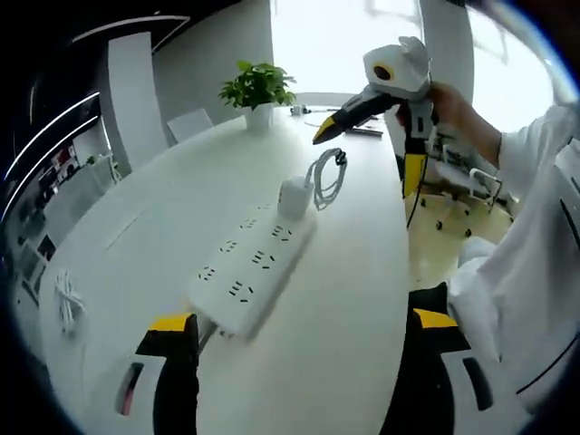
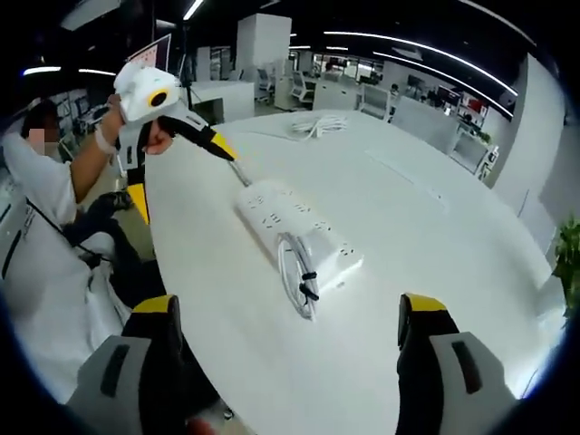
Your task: Straighten the power strip on the desk, plug the charger into it
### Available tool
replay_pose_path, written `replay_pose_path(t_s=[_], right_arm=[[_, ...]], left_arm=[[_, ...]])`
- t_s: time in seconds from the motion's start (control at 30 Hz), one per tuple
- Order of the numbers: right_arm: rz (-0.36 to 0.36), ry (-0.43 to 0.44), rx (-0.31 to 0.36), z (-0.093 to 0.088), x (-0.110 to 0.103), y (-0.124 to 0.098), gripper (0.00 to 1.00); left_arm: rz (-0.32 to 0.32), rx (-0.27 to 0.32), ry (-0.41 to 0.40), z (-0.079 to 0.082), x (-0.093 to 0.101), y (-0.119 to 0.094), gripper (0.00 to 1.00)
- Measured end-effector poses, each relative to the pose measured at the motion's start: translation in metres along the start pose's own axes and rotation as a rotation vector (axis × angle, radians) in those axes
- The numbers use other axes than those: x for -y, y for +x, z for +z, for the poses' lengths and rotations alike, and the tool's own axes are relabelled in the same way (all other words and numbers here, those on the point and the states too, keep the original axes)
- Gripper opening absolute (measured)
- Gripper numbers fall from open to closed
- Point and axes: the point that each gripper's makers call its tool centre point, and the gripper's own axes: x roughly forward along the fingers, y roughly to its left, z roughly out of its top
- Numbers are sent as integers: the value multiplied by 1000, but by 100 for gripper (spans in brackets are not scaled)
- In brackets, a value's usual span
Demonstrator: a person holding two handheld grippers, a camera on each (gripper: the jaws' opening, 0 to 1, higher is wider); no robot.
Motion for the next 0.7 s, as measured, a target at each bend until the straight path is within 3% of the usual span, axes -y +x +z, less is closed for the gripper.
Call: replay_pose_path(t_s=[0.33, 0.7], right_arm=[[-46, -12, -4, -10, -1, -19, 95], [-110, -28, -13, -22, -2, -48, 94]], left_arm=[[69, -13, 4, -12, 2, -25, 96], [115, 25, 12, -11, 17, -57, 96]])
